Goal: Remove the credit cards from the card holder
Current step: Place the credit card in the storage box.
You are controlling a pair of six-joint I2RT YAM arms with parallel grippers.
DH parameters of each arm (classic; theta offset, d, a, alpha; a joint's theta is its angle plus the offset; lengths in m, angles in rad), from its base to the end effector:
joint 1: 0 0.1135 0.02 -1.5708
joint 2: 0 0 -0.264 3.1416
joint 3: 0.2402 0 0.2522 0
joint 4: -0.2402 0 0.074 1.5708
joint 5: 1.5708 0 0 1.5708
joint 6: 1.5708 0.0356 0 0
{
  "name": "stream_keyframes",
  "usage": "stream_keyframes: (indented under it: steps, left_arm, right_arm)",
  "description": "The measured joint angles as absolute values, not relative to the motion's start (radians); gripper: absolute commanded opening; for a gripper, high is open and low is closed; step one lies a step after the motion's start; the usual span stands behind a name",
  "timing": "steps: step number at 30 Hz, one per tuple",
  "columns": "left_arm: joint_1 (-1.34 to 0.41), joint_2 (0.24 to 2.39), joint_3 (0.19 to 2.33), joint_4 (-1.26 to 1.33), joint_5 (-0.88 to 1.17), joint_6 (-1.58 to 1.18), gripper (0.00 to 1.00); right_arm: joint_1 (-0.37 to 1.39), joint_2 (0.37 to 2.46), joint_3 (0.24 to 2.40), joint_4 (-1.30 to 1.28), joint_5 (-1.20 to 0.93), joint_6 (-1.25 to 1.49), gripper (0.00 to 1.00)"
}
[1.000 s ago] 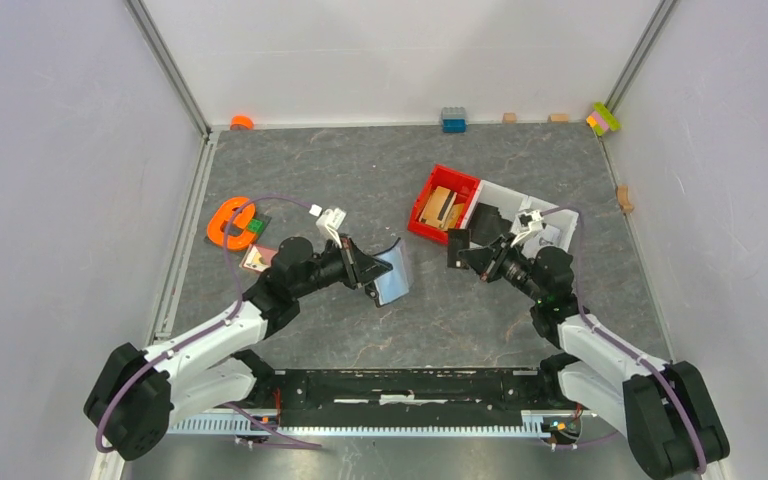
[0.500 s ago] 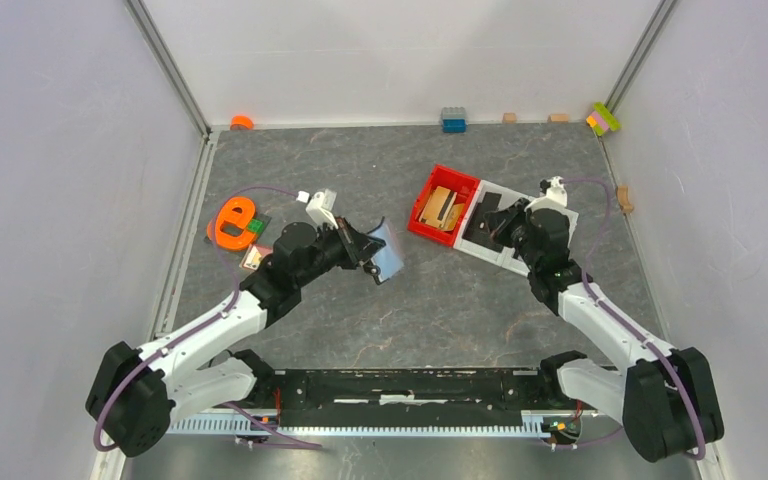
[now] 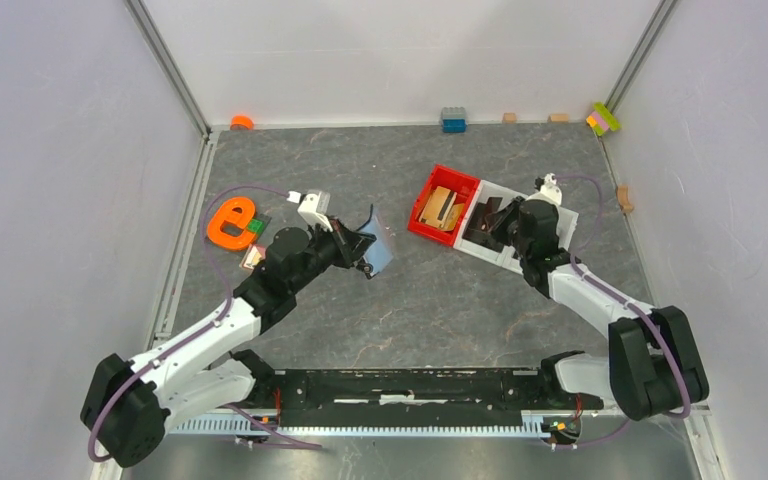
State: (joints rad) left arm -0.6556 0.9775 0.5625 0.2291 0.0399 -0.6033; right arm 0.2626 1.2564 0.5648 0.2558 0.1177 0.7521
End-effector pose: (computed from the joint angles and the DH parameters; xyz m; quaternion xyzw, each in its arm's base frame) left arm 0.1802 -0.1404 0.2683 0.0329 0.7689 -0.3882 0.5069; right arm 0.2565 0.0646 0.2084 0.2347 0.8090 0.2174 0.4931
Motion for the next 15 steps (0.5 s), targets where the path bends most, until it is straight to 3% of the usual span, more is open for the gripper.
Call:
stream_keyframes:
  steps: [15]
  left_arm:
    - [-0.656, 0.916, 0.525, 0.241, 0.026, -0.601, 0.02]
  right_arm:
    - [0.201, 1.501, 0.644, 0.367, -0.053, 0.756, 0.03]
